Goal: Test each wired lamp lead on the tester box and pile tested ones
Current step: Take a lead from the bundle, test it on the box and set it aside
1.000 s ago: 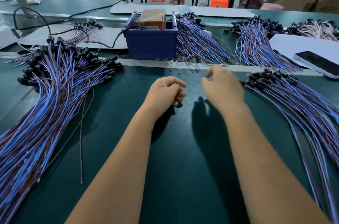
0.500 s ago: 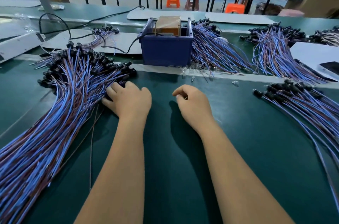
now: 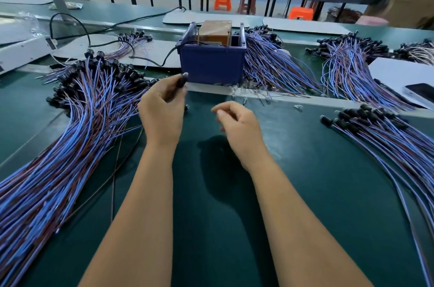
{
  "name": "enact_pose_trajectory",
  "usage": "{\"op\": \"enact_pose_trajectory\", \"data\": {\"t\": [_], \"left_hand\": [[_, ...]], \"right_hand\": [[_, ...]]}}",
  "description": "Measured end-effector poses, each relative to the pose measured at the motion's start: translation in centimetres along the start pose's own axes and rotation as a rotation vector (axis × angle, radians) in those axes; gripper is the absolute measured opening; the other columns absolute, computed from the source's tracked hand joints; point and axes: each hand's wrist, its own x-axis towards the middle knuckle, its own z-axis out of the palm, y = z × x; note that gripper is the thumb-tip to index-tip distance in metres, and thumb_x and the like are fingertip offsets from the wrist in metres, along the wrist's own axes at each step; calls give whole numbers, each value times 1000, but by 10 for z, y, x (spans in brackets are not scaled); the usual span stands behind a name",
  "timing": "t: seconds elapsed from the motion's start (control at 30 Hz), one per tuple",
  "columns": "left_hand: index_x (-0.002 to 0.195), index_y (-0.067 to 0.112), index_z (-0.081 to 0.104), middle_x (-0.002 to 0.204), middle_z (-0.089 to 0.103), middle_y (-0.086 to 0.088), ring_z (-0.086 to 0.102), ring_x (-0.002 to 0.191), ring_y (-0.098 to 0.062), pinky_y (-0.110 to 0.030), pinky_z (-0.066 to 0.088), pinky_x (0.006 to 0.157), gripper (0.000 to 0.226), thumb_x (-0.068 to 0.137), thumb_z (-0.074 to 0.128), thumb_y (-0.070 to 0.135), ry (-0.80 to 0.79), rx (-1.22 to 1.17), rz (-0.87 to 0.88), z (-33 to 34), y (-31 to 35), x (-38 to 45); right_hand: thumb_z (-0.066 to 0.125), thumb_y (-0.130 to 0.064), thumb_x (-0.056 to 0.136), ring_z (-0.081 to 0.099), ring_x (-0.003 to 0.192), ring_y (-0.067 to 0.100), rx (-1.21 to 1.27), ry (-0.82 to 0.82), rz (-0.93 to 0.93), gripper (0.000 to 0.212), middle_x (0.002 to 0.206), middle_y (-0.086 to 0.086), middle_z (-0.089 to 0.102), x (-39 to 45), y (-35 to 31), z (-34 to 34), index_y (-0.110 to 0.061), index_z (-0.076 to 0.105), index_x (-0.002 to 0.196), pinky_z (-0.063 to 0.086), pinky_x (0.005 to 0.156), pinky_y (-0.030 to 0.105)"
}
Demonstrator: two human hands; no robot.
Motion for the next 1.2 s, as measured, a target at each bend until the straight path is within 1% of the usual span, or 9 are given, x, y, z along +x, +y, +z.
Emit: {"op": "enact_pose_trajectory", "data": {"t": [0.13, 0.33, 0.53, 0.6, 0.73, 0.83, 0.93, 1.03, 1.2], "left_hand": [[90, 14, 75, 84, 75, -4, 69, 67, -13, -23, 56, 60, 24, 82, 67, -7, -391, -809, -242, 11, 21, -9], [83, 17, 78, 78, 72, -1, 66, 66, -8, -18, 56, 64, 28, 77, 62, -6, -814, -1046, -332, 12, 28, -15], [84, 7, 71, 67, 69, -3, 64, 55, -8, -15, 51, 52, 32, 71, 48, -11, -1142, -913, -445, 22, 38, -38], [95, 4, 60, 72, 70, -1, 64, 60, -7, -14, 48, 53, 27, 74, 49, -9, -1342, -766, -463, 28, 38, -45], [106, 21, 72, 108, 70, -4, 62, 104, -18, -28, 52, 86, 36, 72, 83, 28, -1615, -691, -421, 25, 26, -38], [91, 25, 75, 117, 70, -5, 55, 124, -24, -46, 44, 102, 33, 83, 66, 56, -1475, -712, -395, 13, 15, -24], [60, 24, 63, 86, 74, -1, 70, 102, -20, -39, 55, 84, 44, 97, 52, 43, -1013, -522, -531, 10, 7, -11], [81, 19, 70, 84, 73, 0, 71, 85, -16, -32, 56, 72, 31, 102, 50, 32, -657, -416, -542, 17, 1, -7], [102, 14, 73, 88, 69, -8, 65, 70, -17, -32, 59, 70, 20, 101, 53, 19, -545, -404, -473, 30, 3, -16]], "right_hand": [[25, -45, 105, 61, 73, 18, 694, -258, 234, 52, 84, 9, 62, 0, -10, 8, -11, 65, 104, 54, 71, 30], [17, -64, 99, 70, 90, 26, 703, -331, 448, 79, 102, 18, 72, 8, -2, -16, -5, 70, 104, 59, 76, 36], [57, -41, 91, 58, 97, 27, 848, -359, 389, 53, 101, 26, 60, -4, -3, -25, 5, 65, 116, 46, 91, 27], [77, -27, 78, 67, 79, 6, 861, -277, 276, 20, 79, -4, 72, -16, 11, -35, -12, 79, 89, 52, 69, 15], [47, -2, 99, 68, 70, 5, 753, -125, 136, 27, 70, -10, 72, -12, 7, -47, -18, 68, 98, 54, 59, 16], [53, 1, 94, 64, 57, 10, 901, 46, 230, 17, 67, 2, 69, 6, -6, -38, -10, 66, 96, 54, 58, 20], [54, -1, 94, 64, 60, 8, 831, 3, 211, 19, 71, 1, 70, 7, 2, -41, -13, 68, 102, 53, 56, 18], [53, 1, 94, 61, 58, 9, 713, -82, 179, 21, 70, 1, 69, 7, 1, -36, -10, 68, 103, 49, 56, 16], [59, -1, 93, 59, 56, 8, 307, -55, 129, 14, 69, 3, 67, 3, 0, -17, -11, 68, 90, 48, 56, 18]]}}
